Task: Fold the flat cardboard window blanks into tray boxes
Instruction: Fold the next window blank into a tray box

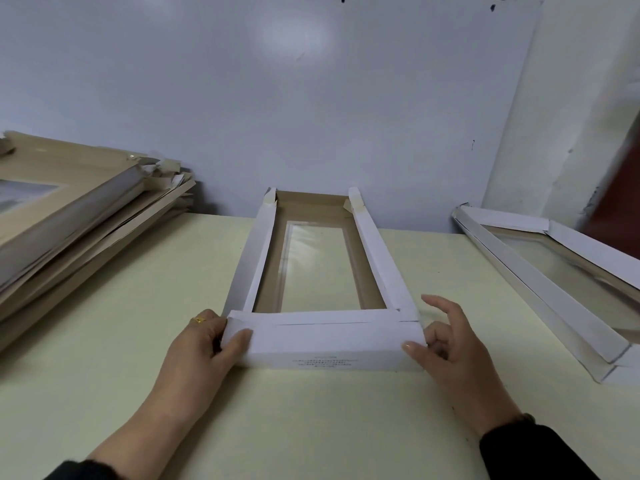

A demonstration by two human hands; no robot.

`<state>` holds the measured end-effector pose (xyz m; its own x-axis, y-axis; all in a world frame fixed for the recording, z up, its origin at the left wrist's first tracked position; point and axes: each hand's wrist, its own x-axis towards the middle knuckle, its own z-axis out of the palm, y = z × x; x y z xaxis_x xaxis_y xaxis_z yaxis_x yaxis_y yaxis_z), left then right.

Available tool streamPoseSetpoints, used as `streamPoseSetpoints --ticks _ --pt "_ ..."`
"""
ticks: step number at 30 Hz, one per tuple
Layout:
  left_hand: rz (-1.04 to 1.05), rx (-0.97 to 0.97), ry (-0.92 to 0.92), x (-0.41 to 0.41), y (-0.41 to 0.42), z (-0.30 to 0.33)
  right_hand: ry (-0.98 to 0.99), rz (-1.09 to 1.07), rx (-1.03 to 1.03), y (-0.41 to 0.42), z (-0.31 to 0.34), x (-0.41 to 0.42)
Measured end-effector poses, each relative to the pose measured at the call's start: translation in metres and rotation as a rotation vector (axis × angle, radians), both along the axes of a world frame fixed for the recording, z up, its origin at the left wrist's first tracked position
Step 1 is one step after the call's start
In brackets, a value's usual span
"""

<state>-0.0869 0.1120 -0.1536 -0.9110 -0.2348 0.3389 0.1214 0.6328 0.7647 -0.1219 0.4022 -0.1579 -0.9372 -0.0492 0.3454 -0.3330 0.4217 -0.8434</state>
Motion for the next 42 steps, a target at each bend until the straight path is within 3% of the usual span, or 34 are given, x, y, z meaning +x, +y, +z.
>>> streamPoseSetpoints --ticks 6,9,14,16,21,24,28,33,38,42 --pt "0.076 -0.129 0.080 0.002 0.002 0.003 0.128 0.039 0.285 0.000 0.004 0.007" --pt "-0.030 -0.329 0.172 0.002 0.003 0.002 0.165 0.029 0.423 0.001 0.001 0.005" --pt "-0.060 -0.520 0.045 0.005 0.002 -0.003 0.269 0.021 0.555 0.004 -0.002 0.002" --pt "-0.057 -0.616 0.143 0.005 0.003 -0.002 0.371 -0.028 0.653 0.002 0.000 0.001" --pt "-0.149 -0.625 0.143 0.002 0.008 -0.002 0.545 -0.003 0.820 -0.003 0.000 0.000" --pt "-0.191 -0.754 0.201 0.002 0.030 0.003 0.587 0.086 0.862 -0.016 0.003 0.001" --pt "-0.299 -0.871 0.280 -0.001 0.059 0.001 0.531 0.211 0.865 -0.031 0.005 0.003" --pt "-0.293 -0.842 0.275 -0.003 0.063 -0.001 0.113 0.265 0.366 -0.023 0.008 -0.014" --pt "-0.276 -0.847 0.311 -0.004 0.062 -0.003 0.100 0.245 0.617 -0.017 -0.001 -0.030" --pt "-0.249 -0.868 0.324 -0.005 0.063 -0.006 0.134 0.253 0.685 -0.018 0.000 -0.029"
